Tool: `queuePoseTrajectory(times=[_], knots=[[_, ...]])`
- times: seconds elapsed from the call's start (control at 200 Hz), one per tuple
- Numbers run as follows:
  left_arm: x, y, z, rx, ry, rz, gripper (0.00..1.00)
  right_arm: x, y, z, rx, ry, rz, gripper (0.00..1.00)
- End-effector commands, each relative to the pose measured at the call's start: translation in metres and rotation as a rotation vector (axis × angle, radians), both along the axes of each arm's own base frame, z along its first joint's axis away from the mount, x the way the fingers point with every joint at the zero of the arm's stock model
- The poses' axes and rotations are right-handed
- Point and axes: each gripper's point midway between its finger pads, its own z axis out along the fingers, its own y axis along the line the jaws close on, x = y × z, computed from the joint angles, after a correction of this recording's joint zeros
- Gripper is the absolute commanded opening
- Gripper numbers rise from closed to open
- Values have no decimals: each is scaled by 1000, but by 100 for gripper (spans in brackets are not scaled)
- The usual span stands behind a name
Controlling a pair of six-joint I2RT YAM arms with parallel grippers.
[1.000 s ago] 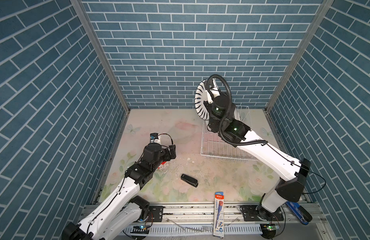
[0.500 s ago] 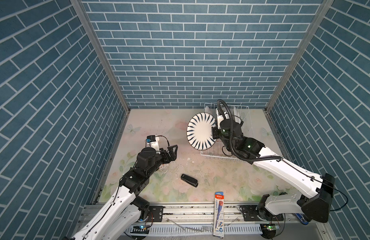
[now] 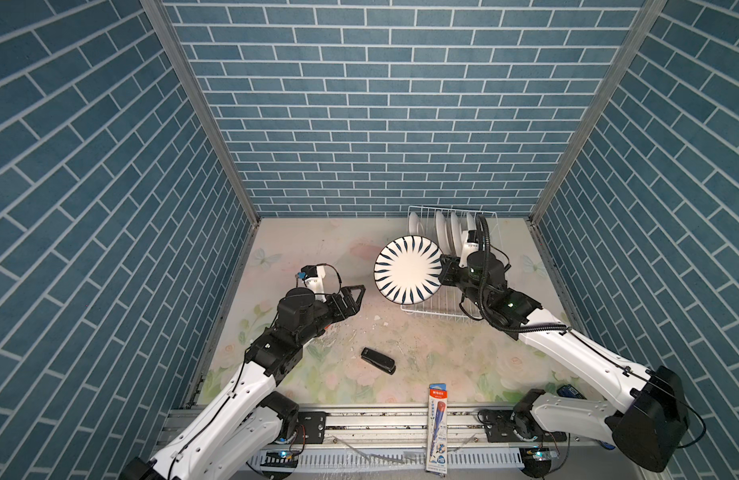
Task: Unload the plates from the dish rack
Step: 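Carry the plate toward the left gripper while the left gripper grasps its rim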
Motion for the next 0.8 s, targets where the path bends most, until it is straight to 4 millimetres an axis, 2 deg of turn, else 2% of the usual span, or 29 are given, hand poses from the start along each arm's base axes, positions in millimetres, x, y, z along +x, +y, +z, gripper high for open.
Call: queuePoseTrajectory(times=[0.0, 0.125, 0.25, 0.34, 0.455, 0.59, 0.69, 0.795], knots=[[4, -12, 24, -72, -42, -41, 99, 0, 23, 50, 342, -64, 68, 0], [12, -16, 26, -105, -41, -35, 97, 3, 29, 42, 397, -49, 78, 0], [19, -19, 25, -104, -25, -40, 95, 8, 26, 39, 437, -53, 50, 0], [24, -22, 23, -119, -15, -39, 90, 11, 27, 38, 468, -41, 48, 0], [34, -26, 15, -195, -13, -17, 87, 8, 30, 38, 505, -26, 68, 0], [40, -30, 17, -231, -27, -19, 82, 3, 29, 35, 529, -20, 77, 0], [40, -26, 18, -233, -36, -8, 76, 3, 31, 32, 524, -12, 92, 0], [42, -20, 18, -248, -40, 15, 60, 2, 37, 31, 524, 1, 117, 0]])
